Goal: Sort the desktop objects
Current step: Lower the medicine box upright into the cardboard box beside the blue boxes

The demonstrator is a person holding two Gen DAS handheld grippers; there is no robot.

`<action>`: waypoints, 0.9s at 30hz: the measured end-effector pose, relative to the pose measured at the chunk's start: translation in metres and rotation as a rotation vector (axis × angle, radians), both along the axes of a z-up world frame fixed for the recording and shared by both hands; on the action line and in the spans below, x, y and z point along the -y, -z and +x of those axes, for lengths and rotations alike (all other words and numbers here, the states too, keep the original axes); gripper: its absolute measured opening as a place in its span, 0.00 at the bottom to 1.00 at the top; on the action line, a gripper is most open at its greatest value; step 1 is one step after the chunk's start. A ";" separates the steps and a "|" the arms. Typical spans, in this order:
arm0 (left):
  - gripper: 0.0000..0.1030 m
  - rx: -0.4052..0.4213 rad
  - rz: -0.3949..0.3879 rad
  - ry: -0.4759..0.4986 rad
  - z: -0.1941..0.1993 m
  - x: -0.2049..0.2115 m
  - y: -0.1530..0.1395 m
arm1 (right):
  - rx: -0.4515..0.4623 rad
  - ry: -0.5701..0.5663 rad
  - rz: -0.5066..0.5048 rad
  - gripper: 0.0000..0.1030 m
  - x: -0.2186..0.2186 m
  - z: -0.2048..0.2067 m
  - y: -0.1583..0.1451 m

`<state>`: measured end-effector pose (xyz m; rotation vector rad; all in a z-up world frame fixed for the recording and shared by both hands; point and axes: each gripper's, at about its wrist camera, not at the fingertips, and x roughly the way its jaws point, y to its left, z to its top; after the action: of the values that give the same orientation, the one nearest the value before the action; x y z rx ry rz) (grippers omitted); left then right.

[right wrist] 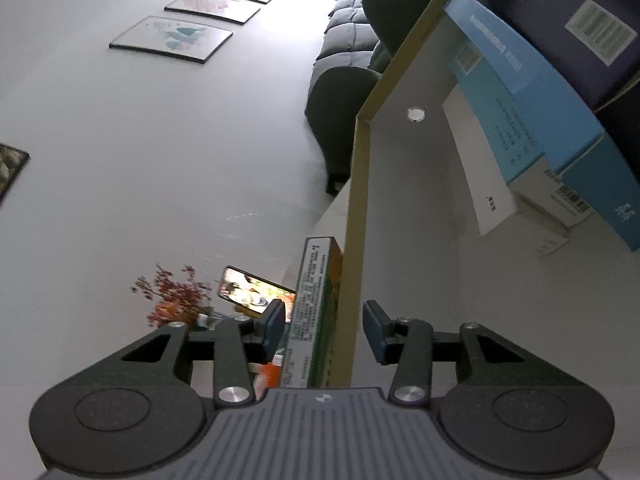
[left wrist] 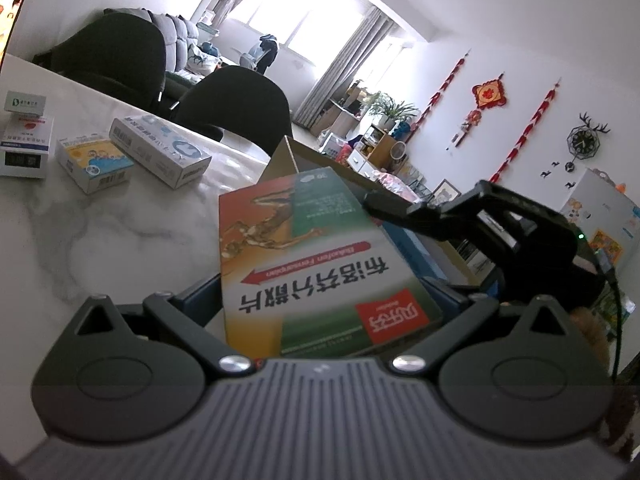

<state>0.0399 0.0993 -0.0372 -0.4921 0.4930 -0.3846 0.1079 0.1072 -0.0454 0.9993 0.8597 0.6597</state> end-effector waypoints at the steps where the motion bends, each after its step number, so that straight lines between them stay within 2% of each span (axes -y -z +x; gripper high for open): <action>1: 0.99 -0.003 0.000 -0.001 0.000 0.000 0.000 | 0.006 0.003 -0.015 0.49 -0.002 0.000 -0.001; 8: 0.99 -0.008 0.012 -0.013 0.000 0.000 0.001 | 0.035 0.011 -0.085 0.51 -0.010 -0.001 -0.008; 17: 0.99 0.029 0.070 0.001 -0.005 0.008 -0.004 | 0.030 0.009 -0.037 0.51 -0.007 -0.001 -0.010; 23: 0.99 0.046 0.086 0.014 -0.007 0.012 -0.007 | 0.031 -0.028 -0.070 0.50 -0.019 -0.002 -0.010; 27: 0.99 0.050 0.104 0.013 -0.008 0.013 -0.008 | 0.047 -0.048 -0.081 0.36 -0.024 -0.006 -0.012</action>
<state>0.0319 0.0861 -0.0294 -0.3782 0.4654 -0.3813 0.1022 0.1316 -0.0332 0.8893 0.8651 0.6814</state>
